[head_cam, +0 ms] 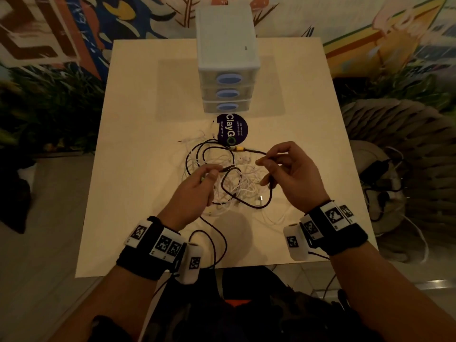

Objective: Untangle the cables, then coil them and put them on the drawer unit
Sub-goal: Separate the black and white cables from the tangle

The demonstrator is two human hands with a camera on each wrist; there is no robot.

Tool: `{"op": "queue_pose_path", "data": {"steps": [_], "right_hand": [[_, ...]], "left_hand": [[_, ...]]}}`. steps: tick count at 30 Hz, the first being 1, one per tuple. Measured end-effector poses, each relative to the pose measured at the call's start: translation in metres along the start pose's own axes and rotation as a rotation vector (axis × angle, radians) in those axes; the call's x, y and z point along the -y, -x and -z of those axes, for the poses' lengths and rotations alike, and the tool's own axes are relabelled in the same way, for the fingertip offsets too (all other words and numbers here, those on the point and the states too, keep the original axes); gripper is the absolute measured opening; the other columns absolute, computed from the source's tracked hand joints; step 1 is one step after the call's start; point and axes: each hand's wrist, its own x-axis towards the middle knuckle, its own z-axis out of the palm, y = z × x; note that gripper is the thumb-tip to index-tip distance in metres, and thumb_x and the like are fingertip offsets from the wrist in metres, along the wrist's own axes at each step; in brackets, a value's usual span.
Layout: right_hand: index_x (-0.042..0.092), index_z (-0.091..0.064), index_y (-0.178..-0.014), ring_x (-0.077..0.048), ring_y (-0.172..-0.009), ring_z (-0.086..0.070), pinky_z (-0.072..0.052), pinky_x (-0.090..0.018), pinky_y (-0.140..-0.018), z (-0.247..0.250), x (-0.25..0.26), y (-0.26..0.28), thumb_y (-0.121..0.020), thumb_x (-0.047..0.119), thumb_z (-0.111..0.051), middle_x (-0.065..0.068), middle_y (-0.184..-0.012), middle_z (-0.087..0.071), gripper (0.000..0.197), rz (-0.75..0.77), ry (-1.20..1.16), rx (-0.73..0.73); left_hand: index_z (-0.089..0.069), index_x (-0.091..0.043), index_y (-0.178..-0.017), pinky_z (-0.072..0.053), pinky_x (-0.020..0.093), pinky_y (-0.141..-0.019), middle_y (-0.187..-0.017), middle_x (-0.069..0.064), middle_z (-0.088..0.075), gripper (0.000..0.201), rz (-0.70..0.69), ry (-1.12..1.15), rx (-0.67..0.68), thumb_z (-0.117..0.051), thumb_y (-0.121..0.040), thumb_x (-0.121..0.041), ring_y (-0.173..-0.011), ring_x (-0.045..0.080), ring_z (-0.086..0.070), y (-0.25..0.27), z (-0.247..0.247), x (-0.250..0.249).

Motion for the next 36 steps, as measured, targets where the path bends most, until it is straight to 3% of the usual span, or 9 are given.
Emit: {"op": "queue_pose_path", "data": {"steps": [3,8,12,16,19,21,25,31,36], "right_hand": [[0.011,-0.052,-0.1,-0.033,-0.062,-0.071,-0.055,-0.038,-0.055,0.007,0.005,0.001,-0.101,0.003,-0.055,-0.01,-0.1,-0.074,0.008,0.034,-0.035,-0.078],[0.012,-0.056,-0.097,-0.035,-0.062,-0.072,-0.057,-0.041,-0.053,0.016,0.015,0.009,-0.102,0.002,-0.055,-0.012,-0.099,-0.074,0.01,0.029,-0.077,-0.048],[0.013,-0.059,-0.094,-0.036,-0.061,-0.072,-0.056,-0.037,-0.048,0.003,0.017,0.015,-0.102,0.003,-0.054,-0.012,-0.099,-0.073,0.014,-0.019,-0.056,-0.01],[0.024,-0.066,-0.1,-0.02,-0.078,-0.075,-0.061,-0.036,-0.07,0.003,-0.01,0.005,-0.103,0.017,-0.055,0.004,-0.105,-0.071,0.013,-0.101,0.254,-0.075],[0.031,-0.069,-0.1,-0.012,-0.099,-0.066,-0.045,-0.01,-0.078,0.008,-0.031,0.006,-0.098,0.032,-0.062,0.006,-0.116,-0.064,0.007,-0.157,0.603,0.033],[0.029,-0.072,-0.101,-0.006,-0.107,-0.058,-0.039,-0.007,-0.084,0.007,-0.035,0.009,-0.094,0.043,-0.066,0.008,-0.113,-0.06,0.016,-0.071,0.63,0.06],[0.031,-0.072,-0.108,-0.002,-0.1,-0.06,-0.047,-0.025,-0.089,-0.012,-0.022,0.01,-0.09,0.066,-0.057,0.015,-0.106,-0.068,0.042,0.015,0.649,0.254],[0.02,-0.071,-0.108,-0.01,-0.092,-0.07,-0.053,-0.031,-0.088,-0.033,-0.029,-0.003,-0.103,0.037,-0.054,0.004,-0.101,-0.077,0.024,-0.139,0.541,0.438],[0.027,-0.062,-0.1,-0.001,-0.066,-0.057,-0.048,-0.034,-0.069,-0.012,-0.031,-0.004,-0.108,0.036,-0.04,0.011,-0.078,-0.064,0.026,-0.121,0.426,0.125]], "left_hand": [[-0.064,-0.031,-0.117,-0.035,0.02,-0.051,-0.061,0.0,-0.052,0.024,0.022,-0.045,-0.058,-0.043,-0.108,-0.037,-0.047,0.003,-0.043,-0.005,0.005,0.01],[-0.069,-0.033,-0.103,-0.049,0.035,-0.074,-0.073,0.001,-0.071,0.038,0.106,-0.173,0.044,-0.044,-0.099,-0.062,-0.067,0.01,-0.063,-0.012,-0.009,0.008],[-0.072,-0.016,-0.097,-0.039,0.02,-0.058,-0.068,-0.001,-0.069,0.038,0.058,-0.29,0.107,-0.053,-0.101,-0.049,-0.052,-0.003,-0.055,-0.02,-0.025,-0.006],[-0.073,-0.013,-0.088,-0.033,0.016,-0.04,-0.061,-0.002,-0.063,0.039,0.111,-0.106,0.073,-0.053,-0.103,-0.043,-0.042,0.004,-0.042,-0.025,-0.022,-0.01],[-0.073,-0.011,-0.084,-0.03,0.02,-0.04,-0.057,-0.003,-0.058,0.041,0.14,0.004,0.036,-0.056,-0.102,-0.043,-0.045,0.012,-0.037,-0.029,-0.021,-0.01],[-0.073,-0.01,-0.084,-0.03,0.021,-0.041,-0.055,-0.005,-0.057,0.04,0.131,0.022,0.014,-0.057,-0.101,-0.043,-0.044,0.011,-0.037,-0.03,-0.023,-0.01],[-0.074,-0.011,-0.084,-0.033,0.02,-0.04,-0.053,-0.005,-0.055,0.037,0.104,0.061,0.013,-0.061,-0.1,-0.042,-0.041,0.007,-0.04,-0.033,-0.035,-0.011],[-0.075,-0.01,-0.092,-0.032,0.02,-0.041,-0.058,-0.001,-0.055,0.033,0.06,0.146,0.107,-0.061,-0.1,-0.039,-0.044,0.01,-0.042,-0.038,-0.038,-0.018],[-0.078,-0.024,-0.094,-0.032,0.022,-0.045,-0.061,-0.003,-0.057,0.03,0.07,0.018,-0.02,-0.056,-0.102,-0.044,-0.045,0.01,-0.037,-0.049,-0.03,-0.002]]}}
